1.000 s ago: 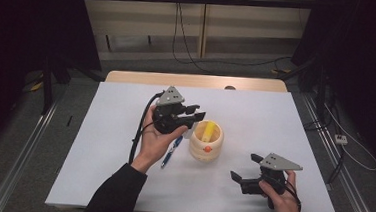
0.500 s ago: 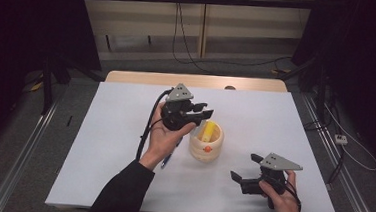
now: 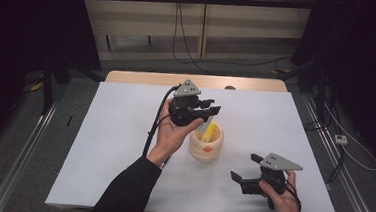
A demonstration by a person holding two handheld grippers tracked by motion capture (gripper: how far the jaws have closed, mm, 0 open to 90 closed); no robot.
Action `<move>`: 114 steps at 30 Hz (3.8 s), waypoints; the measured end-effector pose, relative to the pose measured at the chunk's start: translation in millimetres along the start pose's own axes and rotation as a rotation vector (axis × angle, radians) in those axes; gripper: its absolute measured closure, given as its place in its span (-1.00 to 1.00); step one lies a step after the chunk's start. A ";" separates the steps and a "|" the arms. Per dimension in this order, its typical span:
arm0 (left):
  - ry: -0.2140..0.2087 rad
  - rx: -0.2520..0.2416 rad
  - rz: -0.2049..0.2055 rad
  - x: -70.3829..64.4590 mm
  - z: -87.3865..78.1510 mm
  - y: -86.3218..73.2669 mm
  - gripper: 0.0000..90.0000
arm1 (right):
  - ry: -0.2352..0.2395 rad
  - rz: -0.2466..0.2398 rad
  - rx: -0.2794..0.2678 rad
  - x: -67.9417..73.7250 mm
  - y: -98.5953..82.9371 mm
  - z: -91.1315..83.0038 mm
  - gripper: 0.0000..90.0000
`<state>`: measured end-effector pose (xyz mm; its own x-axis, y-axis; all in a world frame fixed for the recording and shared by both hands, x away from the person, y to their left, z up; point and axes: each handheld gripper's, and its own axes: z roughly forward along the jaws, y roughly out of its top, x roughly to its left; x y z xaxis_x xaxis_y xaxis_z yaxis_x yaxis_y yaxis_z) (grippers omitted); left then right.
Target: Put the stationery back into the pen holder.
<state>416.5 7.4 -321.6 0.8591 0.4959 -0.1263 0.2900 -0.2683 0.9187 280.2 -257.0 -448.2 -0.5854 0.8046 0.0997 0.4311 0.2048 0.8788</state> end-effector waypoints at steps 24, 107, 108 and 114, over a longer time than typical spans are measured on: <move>0.008 0.049 -0.012 7.9 24.3 -29.6 0.49 | 0.002 -0.004 0.004 0.1 -0.2 0.3 -0.92; 0.228 0.291 -0.025 44.8 -66.1 -86.4 -0.83 | -0.006 -0.002 0.008 -0.3 -0.6 0.6 -0.92; 0.214 0.308 -0.022 44.0 -66.5 -87.4 -0.83 | -0.005 -0.002 0.009 -0.5 -0.7 0.6 -0.92; 0.186 0.321 -0.003 35.6 -68.9 -91.7 -0.82 | -0.005 -0.002 0.009 -0.3 -0.6 0.8 -0.92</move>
<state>391.5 106.5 -384.5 0.7752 0.6309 -0.0318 0.4356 -0.4974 0.7502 280.7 -256.9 -449.1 -0.5830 0.8068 0.0956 0.4359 0.2113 0.8748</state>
